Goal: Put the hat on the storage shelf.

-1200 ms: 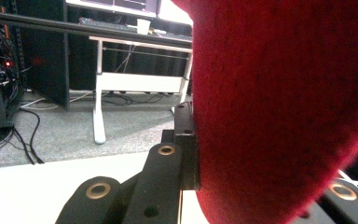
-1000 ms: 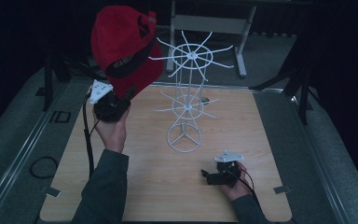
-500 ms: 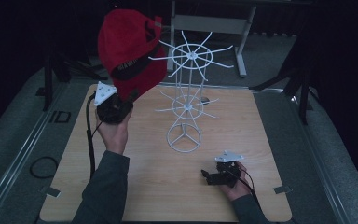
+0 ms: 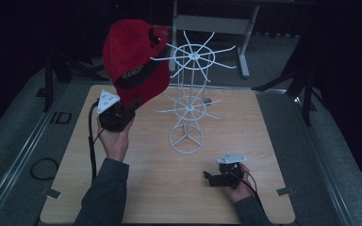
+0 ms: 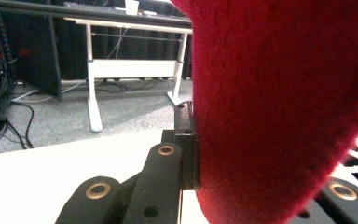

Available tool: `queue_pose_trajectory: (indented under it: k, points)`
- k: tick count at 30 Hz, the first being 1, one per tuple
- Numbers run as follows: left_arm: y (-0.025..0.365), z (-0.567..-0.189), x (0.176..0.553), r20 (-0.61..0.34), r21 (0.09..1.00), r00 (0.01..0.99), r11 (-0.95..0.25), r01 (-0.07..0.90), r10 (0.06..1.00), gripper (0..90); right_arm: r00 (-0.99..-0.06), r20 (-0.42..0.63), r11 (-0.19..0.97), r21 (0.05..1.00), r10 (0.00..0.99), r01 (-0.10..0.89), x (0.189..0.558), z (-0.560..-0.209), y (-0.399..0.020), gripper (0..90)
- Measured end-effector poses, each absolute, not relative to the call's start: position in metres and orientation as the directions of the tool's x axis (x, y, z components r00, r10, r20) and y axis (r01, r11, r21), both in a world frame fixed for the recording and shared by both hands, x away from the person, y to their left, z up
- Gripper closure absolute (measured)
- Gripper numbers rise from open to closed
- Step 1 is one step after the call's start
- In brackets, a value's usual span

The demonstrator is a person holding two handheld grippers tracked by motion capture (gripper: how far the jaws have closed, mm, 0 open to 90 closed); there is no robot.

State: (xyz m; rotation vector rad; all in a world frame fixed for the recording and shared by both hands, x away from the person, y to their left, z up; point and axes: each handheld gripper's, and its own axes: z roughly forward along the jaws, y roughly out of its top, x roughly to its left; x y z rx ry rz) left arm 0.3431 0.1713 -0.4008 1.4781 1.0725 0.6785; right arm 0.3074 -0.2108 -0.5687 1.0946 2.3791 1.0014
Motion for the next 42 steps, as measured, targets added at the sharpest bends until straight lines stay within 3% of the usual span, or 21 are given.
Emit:
queue_pose_trajectory:
  k: [42]
  points:
    - [0.168, -0.446, 0.338, -0.166, 0.945, 0.423, 0.02, 0.327, 0.891, 85.2, -0.647, -0.009, 0.455, 0.718, 0.762, 0.526, 0.307, -0.569, -0.211, 12.7]
